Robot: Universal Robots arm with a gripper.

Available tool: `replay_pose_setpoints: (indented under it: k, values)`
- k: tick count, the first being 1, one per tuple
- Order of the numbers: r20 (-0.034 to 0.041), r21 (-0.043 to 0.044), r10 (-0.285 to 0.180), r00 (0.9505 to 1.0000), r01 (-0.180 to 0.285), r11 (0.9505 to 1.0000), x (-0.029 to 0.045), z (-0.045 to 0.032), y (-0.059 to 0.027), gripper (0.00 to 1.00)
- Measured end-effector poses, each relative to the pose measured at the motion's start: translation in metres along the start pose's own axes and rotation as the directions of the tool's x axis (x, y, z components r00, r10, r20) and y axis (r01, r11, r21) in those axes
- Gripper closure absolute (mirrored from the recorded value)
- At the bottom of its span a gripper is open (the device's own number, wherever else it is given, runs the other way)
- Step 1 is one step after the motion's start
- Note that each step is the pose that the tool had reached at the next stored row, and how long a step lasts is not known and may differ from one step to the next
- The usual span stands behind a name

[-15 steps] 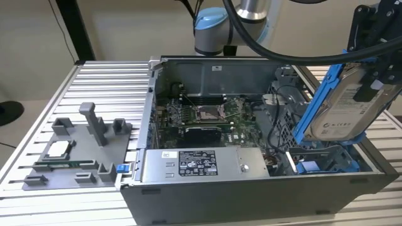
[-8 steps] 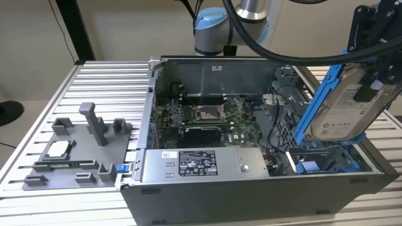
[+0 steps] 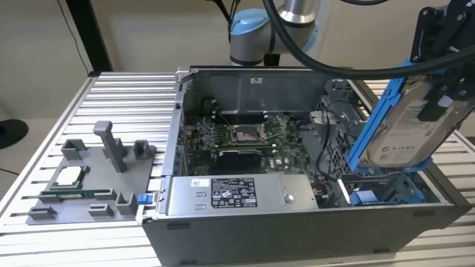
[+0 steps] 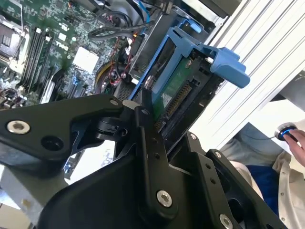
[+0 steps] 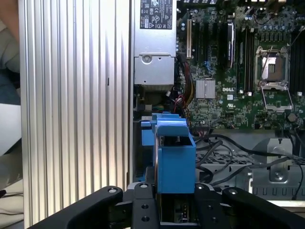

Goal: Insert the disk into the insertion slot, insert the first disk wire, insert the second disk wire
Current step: 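Insert the disk into the insertion slot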

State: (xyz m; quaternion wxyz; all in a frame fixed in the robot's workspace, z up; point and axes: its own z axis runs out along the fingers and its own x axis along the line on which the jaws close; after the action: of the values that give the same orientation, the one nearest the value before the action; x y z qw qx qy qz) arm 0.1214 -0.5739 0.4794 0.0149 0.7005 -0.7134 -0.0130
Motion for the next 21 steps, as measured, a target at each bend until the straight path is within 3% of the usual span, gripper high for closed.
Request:
replay_pose_setpoints:
  k: [4,16,21]
  values:
    - [-0.0003,0.0,0.0,1.0,0.0,1.0,0.0017,0.0028,-0.0003,1.0]
    - [-0.0002,-0.0007,0.0,1.0,0.0,1.0,0.003,0.0243,-0.0044,1.0]
    - [-0.0004,-0.0014,0.0,1.0,0.0,1.0,0.003,0.025,-0.0046,1.0]
